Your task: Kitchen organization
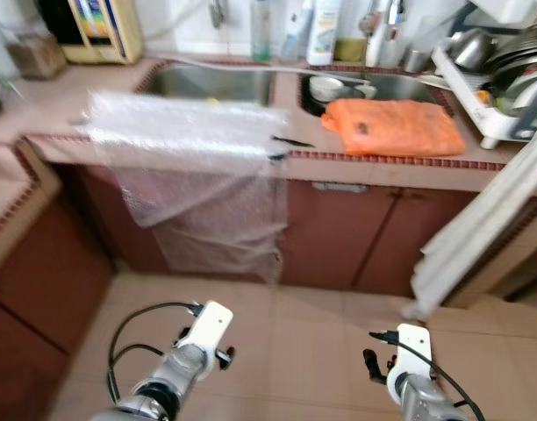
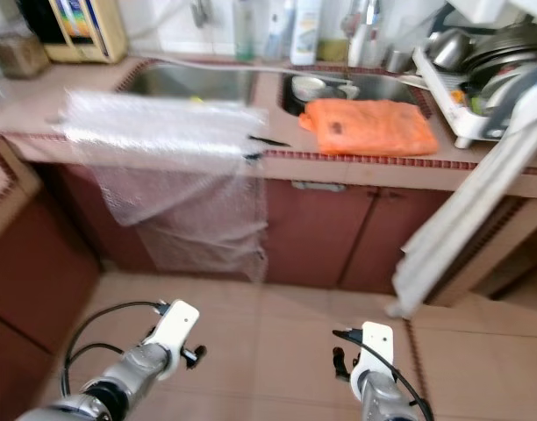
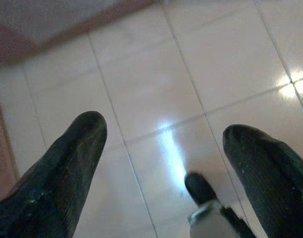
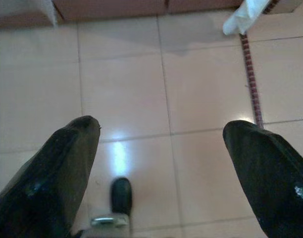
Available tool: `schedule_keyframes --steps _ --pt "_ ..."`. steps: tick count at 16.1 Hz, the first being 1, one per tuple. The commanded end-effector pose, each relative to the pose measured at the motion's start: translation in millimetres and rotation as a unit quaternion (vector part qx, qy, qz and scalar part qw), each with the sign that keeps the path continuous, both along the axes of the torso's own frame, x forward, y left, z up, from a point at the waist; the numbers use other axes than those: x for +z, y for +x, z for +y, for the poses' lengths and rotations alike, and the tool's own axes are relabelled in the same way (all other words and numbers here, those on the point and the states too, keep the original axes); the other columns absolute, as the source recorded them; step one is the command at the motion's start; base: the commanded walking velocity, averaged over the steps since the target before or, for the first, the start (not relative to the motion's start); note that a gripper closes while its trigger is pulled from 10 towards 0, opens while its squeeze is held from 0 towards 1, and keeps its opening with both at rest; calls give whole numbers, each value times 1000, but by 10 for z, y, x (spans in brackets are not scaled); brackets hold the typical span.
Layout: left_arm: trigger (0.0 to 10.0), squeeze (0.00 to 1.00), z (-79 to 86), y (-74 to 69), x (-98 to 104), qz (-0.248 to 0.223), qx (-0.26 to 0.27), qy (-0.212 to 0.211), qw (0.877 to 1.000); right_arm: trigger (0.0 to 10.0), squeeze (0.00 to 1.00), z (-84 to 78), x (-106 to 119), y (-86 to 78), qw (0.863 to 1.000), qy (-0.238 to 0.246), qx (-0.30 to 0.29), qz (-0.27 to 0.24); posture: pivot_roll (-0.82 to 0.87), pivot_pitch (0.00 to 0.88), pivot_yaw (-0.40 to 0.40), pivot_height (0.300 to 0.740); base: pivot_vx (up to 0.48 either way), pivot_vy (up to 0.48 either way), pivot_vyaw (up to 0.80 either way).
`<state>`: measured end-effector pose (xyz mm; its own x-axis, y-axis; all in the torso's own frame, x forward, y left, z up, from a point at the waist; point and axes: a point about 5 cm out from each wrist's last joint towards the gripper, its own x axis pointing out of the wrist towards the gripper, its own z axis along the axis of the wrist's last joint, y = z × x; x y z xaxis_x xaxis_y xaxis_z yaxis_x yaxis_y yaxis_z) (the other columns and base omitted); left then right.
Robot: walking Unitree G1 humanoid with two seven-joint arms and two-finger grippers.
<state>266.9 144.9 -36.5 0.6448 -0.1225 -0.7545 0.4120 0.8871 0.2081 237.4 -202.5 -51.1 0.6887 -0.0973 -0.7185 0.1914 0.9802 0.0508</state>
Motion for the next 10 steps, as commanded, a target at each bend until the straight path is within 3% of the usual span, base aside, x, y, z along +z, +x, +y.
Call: schedule_keyframes --steps 1,4,10 --pt "10000 0 48 -19 -14 5 1 3 1000 10000 0 57 -18 -11 1000 11 0 3 -52 100 7 740 0 0 0" --pt "10000 0 58 -19 -13 6 5 1 1000 10000 0 62 -20 -12 1000 9 2 5 -53 99 8 740 0 0 -140" --pt "10000 0 75 -24 -19 8 4 10 1000 10000 0 76 -22 -10 1000 8 6 8 -50 95 9 740 0 0 -729"
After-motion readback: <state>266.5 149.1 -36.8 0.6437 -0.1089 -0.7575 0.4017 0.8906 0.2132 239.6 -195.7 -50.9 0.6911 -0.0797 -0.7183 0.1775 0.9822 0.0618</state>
